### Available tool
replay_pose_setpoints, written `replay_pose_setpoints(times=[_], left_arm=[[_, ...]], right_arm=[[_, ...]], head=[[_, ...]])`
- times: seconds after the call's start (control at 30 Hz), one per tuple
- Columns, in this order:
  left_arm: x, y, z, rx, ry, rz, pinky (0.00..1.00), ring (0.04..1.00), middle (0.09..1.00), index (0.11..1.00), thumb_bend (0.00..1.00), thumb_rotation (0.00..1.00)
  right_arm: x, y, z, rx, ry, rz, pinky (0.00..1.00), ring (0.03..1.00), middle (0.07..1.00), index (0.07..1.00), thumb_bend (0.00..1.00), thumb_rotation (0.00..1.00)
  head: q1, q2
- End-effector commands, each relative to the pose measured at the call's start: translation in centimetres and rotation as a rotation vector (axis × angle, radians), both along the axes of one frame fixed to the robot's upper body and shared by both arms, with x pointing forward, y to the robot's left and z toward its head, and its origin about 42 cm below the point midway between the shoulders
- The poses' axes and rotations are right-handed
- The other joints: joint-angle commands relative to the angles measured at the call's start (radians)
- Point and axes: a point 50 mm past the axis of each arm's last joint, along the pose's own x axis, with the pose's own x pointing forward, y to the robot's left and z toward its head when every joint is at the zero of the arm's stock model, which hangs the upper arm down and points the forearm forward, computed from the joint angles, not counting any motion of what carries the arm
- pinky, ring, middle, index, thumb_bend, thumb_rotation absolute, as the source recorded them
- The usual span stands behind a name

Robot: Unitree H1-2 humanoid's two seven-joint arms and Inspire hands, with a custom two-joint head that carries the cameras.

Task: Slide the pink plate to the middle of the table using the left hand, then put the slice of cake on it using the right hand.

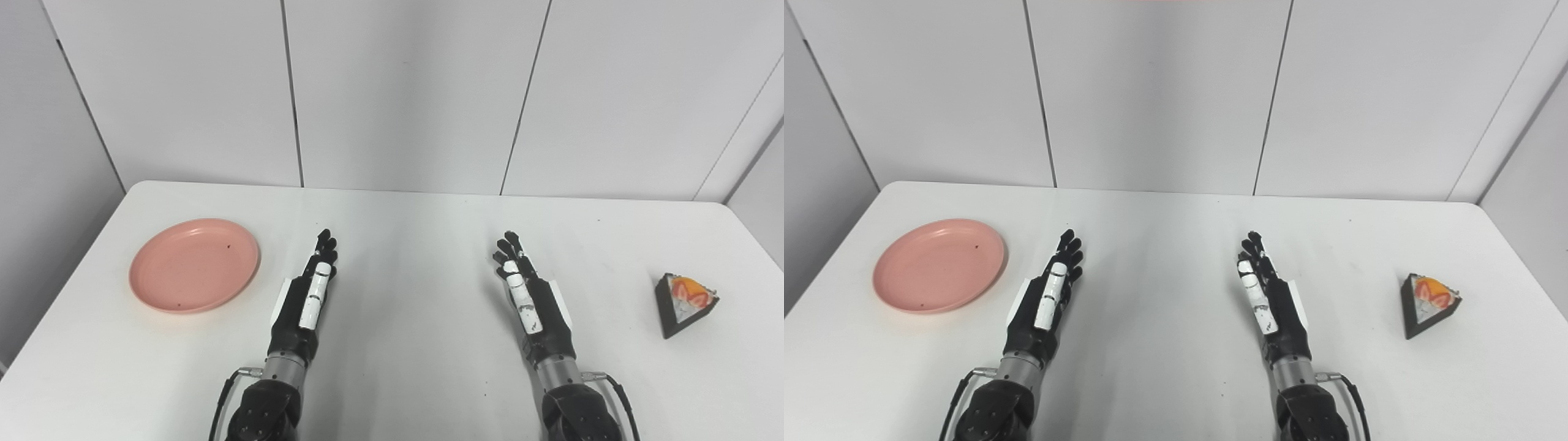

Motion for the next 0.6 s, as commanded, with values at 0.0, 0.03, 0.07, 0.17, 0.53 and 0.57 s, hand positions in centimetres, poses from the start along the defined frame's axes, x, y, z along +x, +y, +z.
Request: replay_pose_setpoints(times=[0.0,0.03,0.07,0.17,0.53,0.57], left_arm=[[-1.04,0.30,-1.92,-0.002,0.051,0.001,1.00,1.000,1.000,1.000,0.54,1.00],[-1.05,0.30,-1.90,0.001,0.049,0.000,1.00,1.000,1.000,1.000,0.53,1.00],[-1.03,0.31,-1.89,-0.002,0.050,-0.001,1.00,1.000,1.000,1.000,0.53,1.00],[-1.03,0.31,-1.94,-0.010,0.055,-0.001,1.00,1.000,1.000,1.000,0.53,1.00],[-1.01,0.23,-1.82,-0.017,0.059,-0.012,1.00,1.000,1.000,1.000,0.53,1.00],[-1.02,0.24,-1.83,-0.013,0.058,-0.011,1.00,1.000,1.000,1.000,0.53,1.00]], right_arm=[[0.25,0.05,1.14,0.001,-0.054,0.003,0.95,0.925,0.945,0.961,0.54,0.92],[0.25,0.06,1.16,-0.001,-0.055,0.003,0.95,0.924,0.945,0.961,0.54,0.93],[0.25,0.05,1.16,-0.002,-0.055,0.003,0.95,0.924,0.945,0.962,0.53,0.93],[0.21,0.02,1.13,-0.003,-0.055,0.003,0.95,0.924,0.945,0.962,0.54,0.93],[0.34,-0.05,1.08,-0.003,-0.057,0.005,0.95,0.929,0.947,0.961,0.55,0.93],[0.33,-0.04,1.08,-0.003,-0.057,0.006,0.95,0.929,0.947,0.961,0.55,0.93]], head=[[0.001,0.001],[0.001,0.001],[0.001,0.001],[0.002,0.001],[0.002,0.001],[0.002,0.003]])
